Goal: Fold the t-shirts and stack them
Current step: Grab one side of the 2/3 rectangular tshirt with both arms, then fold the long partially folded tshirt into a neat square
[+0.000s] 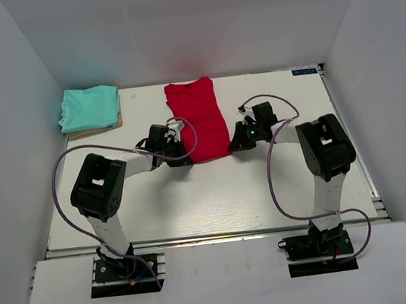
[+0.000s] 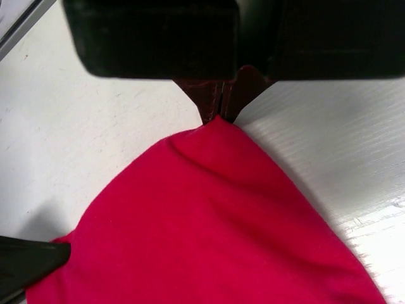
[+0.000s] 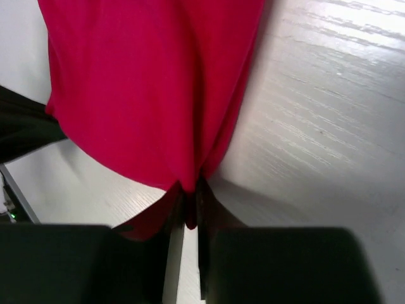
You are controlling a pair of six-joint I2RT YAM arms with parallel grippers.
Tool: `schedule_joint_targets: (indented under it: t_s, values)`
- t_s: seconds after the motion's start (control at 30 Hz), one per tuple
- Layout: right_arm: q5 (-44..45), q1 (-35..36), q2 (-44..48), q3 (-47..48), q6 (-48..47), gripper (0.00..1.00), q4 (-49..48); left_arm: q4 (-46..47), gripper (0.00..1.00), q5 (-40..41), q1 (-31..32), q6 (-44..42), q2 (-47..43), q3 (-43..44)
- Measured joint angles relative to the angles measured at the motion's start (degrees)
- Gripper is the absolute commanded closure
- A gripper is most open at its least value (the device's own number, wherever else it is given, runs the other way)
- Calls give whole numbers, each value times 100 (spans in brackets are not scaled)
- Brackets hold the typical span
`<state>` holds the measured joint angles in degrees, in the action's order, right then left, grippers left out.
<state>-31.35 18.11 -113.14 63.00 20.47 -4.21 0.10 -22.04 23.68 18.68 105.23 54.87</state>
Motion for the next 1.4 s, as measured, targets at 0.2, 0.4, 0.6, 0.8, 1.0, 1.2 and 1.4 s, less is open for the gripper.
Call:
schedule_joint_targets:
  t_s: [0.2,0.4,0.6,0.8,1.0,1.2,1.4]
  values:
    - [-52,0,44,-105,4,100,-39,50,100,11,7,31,-11,-31]
    - [-74,31,881,-750,-28,100,201,-50,100,11,35,280,-850,-859]
    - [-153,105,2363,-1648,-68,100,826,-621,100,-343,286,542,-2411,-1510]
    - [-354,219,3707,-2061,-111,100,1862,-1759,100,-640,407,485,-3580,-1335]
    - [-494,238,4234,-1370,-396,100,2900,-2415,100,-933,415,380,-3838,-713]
    - [-776,214,3971,-553,-595,100,3456,-2870,100,-669,337,354,-3786,-234]
    - [-831,184,3110,328,-579,100,3727,-2796,100,-186,293,413,-3220,282]
